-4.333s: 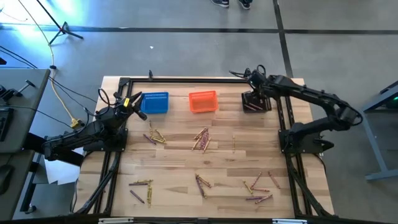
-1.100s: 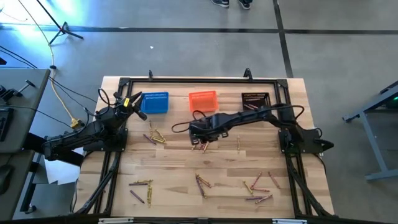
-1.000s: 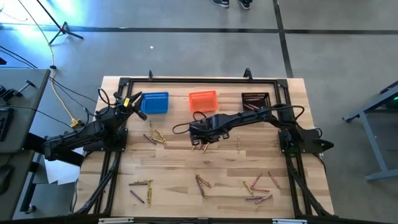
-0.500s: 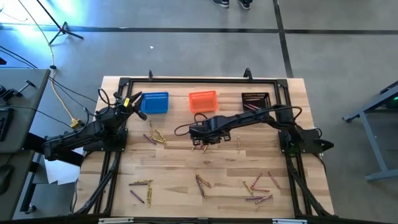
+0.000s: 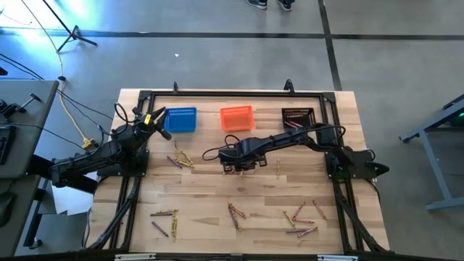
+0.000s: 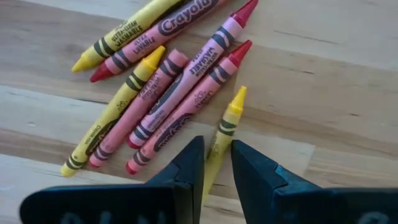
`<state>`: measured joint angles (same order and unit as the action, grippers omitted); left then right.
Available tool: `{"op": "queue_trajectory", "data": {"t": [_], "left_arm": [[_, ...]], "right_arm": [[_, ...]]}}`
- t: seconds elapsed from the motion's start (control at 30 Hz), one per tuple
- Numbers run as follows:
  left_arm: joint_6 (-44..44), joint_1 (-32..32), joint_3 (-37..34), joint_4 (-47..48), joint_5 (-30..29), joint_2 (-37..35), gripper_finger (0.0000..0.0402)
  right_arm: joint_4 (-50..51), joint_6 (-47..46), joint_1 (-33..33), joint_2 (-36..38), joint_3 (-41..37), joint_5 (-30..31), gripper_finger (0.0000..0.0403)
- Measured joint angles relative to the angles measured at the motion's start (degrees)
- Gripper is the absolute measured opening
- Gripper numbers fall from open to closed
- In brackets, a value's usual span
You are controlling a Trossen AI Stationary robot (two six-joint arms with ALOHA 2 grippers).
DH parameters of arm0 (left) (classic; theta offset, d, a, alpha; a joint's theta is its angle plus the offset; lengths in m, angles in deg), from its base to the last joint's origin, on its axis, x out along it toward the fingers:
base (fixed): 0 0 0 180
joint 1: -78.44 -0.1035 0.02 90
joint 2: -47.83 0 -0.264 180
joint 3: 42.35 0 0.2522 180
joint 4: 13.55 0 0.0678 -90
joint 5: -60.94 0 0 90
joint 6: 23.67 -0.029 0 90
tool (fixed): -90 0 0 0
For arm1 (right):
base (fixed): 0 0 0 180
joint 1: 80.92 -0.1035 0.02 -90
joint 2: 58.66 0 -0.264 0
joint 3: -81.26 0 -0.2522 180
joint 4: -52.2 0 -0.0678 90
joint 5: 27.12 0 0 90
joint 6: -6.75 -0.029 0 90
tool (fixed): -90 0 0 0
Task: Sort crayons
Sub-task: Put the yellow crayon into the orange bin
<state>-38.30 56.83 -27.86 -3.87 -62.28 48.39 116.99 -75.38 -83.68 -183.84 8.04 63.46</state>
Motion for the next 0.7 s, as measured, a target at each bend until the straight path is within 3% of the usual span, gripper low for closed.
{"op": "queue_trajectory", "data": {"t": [0.27, 0.5, 0.7], "left_arm": [[-0.01, 0.0, 0.0, -0.01, -0.03, 0.0, 0.006], [0.0, 0.0, 0.0, 0.01, -0.01, 0.0, 0.006], [0.0, 0.0, -0.01, 0.01, -0.01, 0.02, 0.006]], "right_arm": [[1.45, 1.14, 0.14, -0.19, 0.04, -0.17, 0.0067], [5.87, 1.2, -0.16, -0.27, 0.13, -0.06, 0.0011], [9.19, 2.17, -0.14, 0.95, -0.35, -0.2, 0.0015]]}}
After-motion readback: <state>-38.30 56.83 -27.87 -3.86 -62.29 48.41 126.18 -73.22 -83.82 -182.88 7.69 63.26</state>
